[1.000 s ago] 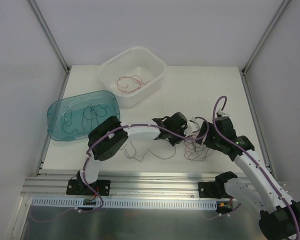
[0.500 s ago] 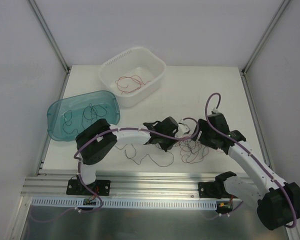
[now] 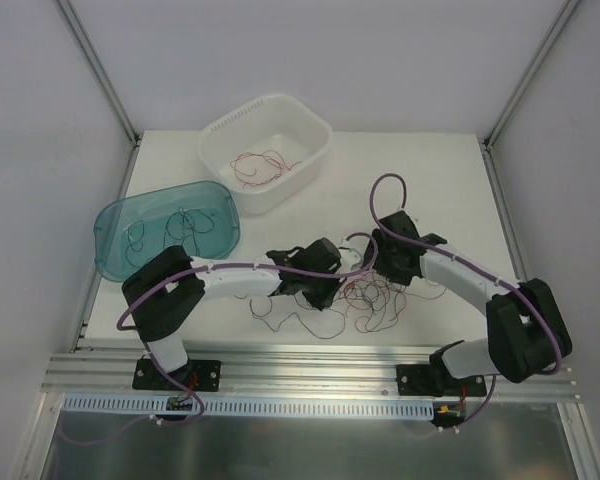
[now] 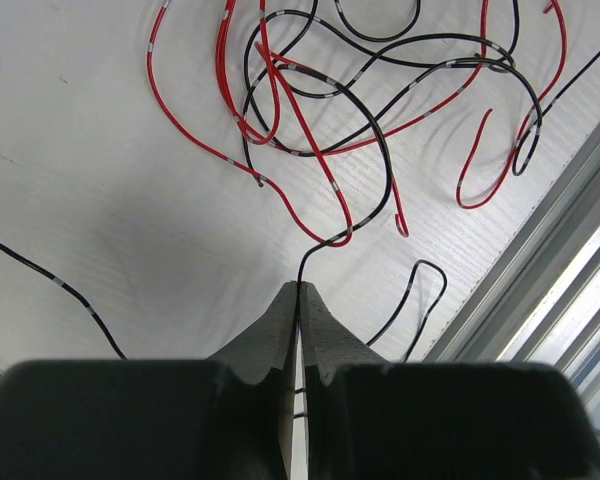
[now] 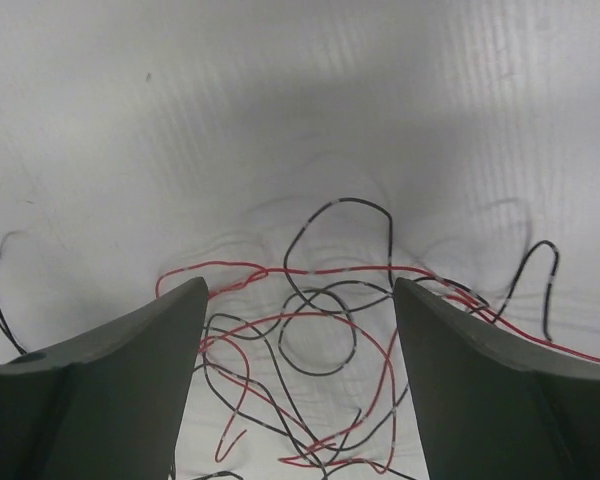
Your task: Untangle the cables
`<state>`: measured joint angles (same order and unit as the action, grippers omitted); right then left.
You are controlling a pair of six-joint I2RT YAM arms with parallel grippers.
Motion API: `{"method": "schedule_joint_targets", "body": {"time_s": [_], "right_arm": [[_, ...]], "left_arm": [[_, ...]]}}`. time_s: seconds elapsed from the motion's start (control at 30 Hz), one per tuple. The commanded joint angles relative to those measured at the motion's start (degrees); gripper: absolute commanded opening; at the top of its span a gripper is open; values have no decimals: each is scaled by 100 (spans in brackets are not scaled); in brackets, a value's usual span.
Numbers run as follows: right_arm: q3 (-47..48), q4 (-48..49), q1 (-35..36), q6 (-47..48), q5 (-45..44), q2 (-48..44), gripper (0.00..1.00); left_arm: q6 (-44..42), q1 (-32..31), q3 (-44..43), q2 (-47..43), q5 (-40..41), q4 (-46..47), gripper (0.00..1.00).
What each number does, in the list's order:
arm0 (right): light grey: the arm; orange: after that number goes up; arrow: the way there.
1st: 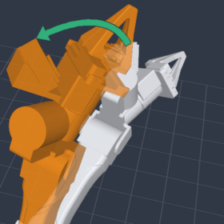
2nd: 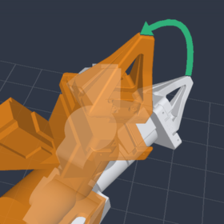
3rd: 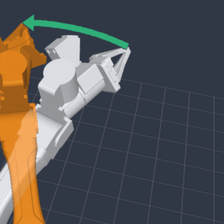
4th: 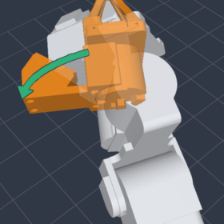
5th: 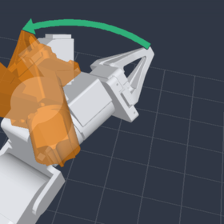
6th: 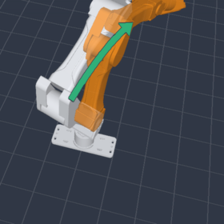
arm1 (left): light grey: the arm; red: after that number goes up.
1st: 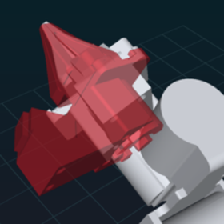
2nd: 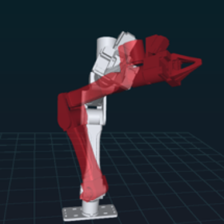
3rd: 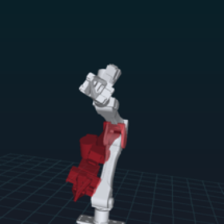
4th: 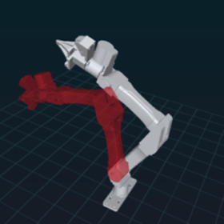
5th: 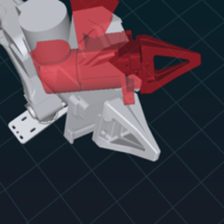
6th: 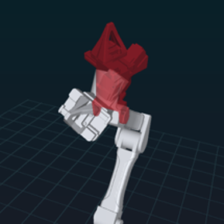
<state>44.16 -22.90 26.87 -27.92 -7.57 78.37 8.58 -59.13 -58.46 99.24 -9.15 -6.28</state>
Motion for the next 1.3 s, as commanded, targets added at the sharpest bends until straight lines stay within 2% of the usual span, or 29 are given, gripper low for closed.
{"method": "schedule_joint_targets", "body": {"time_s": [0.0, 0.13, 0.17, 0.23, 0.27, 0.33, 0.37, 0.43, 0.63, 0.77, 0.87, 1.1, 1.27], "right_arm": [[382, 154, 309, -222, -323, 310, 79], [488, 40, 398, -284, -438, 723, 72], [497, 22, 398, -301, -455, 854, 64], [558, -83, 398, -284, -499, 943, 55], [576, -118, 389, -267, -552, 987, 44], [646, -267, 380, -170, -622, 1040, 31], [664, -312, 345, -135, -683, 1040, 15], [681, -434, 249, -21, -719, 926, 2], [795, -891, -769, 471, -825, 102, 1], [1286, -1252, -2033, 1033, -675, -505, 1], [1638, -1559, -2623, 1254, -571, -839, 1], [2289, -1859, -3408, 1404, -78, -1192, 1], [2115, -1570, -3338, 1289, 1035, -1175, 1]], "left_arm": [[223, 42, 89, -274, -26, 75, 0], [311, 51, 159, -405, 141, 75, 0], [320, 51, 211, -440, 193, 75, 0], [372, 60, 273, -572, 334, 57, 0], [390, 77, 352, -668, 387, 57, 0], [469, 156, 457, -792, 493, 48, 0], [504, 191, 580, -940, 519, 48, 0], [627, 288, 712, -1099, 580, 48, 0], [935, 894, 1196, -1829, 826, -302, 0], [1005, 1272, 1345, -2495, 1169, -760, 0], [1067, 1483, 1372, -2961, 1327, -1041, 0], [1497, 1993, 1161, -3692, 1951, -2043, 0], [1480, 2002, 977, -4167, 1566, -2070, 0]]}}
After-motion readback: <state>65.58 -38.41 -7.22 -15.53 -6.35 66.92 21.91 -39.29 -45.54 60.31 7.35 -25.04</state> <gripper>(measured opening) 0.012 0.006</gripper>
